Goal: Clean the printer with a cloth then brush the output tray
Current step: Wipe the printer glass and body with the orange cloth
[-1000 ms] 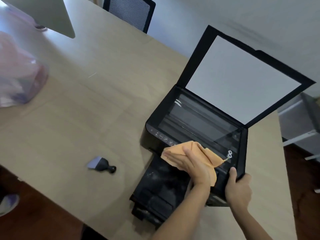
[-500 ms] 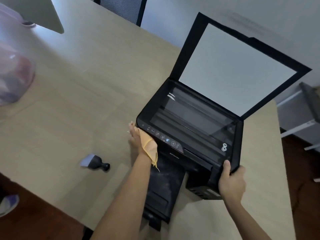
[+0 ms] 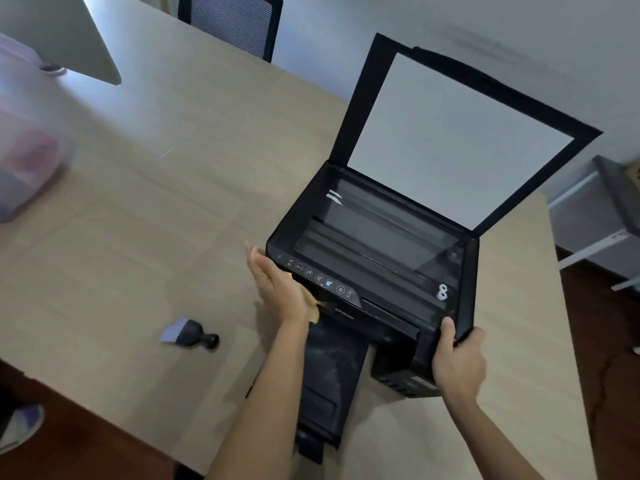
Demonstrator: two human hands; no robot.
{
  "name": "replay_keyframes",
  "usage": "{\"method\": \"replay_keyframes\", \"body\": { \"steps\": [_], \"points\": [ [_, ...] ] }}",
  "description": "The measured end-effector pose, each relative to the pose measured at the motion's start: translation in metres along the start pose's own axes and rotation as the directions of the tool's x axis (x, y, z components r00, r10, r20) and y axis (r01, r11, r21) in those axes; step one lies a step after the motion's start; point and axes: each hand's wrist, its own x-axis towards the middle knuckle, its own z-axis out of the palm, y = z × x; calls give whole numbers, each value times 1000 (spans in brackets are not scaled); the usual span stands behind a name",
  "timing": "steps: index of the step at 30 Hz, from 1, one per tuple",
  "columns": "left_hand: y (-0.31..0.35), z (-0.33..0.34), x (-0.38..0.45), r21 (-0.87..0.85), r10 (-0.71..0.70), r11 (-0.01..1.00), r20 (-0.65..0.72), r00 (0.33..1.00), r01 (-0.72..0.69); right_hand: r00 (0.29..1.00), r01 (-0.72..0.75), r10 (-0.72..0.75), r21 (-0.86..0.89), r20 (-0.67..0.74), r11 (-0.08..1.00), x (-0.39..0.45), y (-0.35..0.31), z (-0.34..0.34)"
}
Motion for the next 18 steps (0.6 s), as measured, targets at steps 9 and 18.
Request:
{"method": "replay_keyframes", "body": {
  "steps": [9,18],
  "points": [
    [-75,16,-113,-122,-626,731,268,732,671,1000,-7,6,-13,-12,1000,2,0,1],
    [-44,20,-133,43,-336,941,226,914,335,1000,6,-7,24,11,1000,2,5,2]
  ]
}}
